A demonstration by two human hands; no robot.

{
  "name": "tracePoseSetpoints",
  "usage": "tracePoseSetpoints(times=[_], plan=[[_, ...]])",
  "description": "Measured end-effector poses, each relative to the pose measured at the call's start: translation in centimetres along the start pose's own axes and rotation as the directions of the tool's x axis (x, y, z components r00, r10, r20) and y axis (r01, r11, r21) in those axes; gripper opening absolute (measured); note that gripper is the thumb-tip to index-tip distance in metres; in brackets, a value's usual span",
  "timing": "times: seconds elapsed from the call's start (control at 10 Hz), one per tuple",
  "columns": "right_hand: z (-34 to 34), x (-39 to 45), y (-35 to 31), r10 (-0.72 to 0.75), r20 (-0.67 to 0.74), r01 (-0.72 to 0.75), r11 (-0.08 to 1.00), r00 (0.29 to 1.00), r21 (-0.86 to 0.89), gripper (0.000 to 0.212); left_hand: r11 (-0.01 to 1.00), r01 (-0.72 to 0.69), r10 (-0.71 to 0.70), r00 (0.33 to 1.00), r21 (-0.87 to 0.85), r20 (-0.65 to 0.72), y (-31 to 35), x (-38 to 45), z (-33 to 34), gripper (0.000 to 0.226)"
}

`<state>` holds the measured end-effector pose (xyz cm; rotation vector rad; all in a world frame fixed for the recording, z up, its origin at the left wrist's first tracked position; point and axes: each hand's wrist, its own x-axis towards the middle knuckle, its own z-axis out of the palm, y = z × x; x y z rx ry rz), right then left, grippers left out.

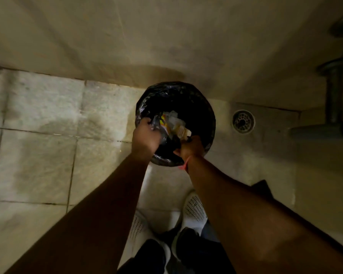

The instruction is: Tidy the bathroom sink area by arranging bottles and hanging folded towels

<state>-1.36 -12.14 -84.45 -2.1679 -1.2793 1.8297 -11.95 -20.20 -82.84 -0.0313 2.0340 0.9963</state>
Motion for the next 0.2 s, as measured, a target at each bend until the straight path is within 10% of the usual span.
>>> tracePoseSetpoints(times=[0.2], plan=[[-2.1,-10.2,-2.7,-0.12,0.065,0.132,0.958,0.991,-0.255,0.048,0.997,-0.009,0.007,0.999,0.074,0.032,3.5,-10.2,-5.8,0.026]])
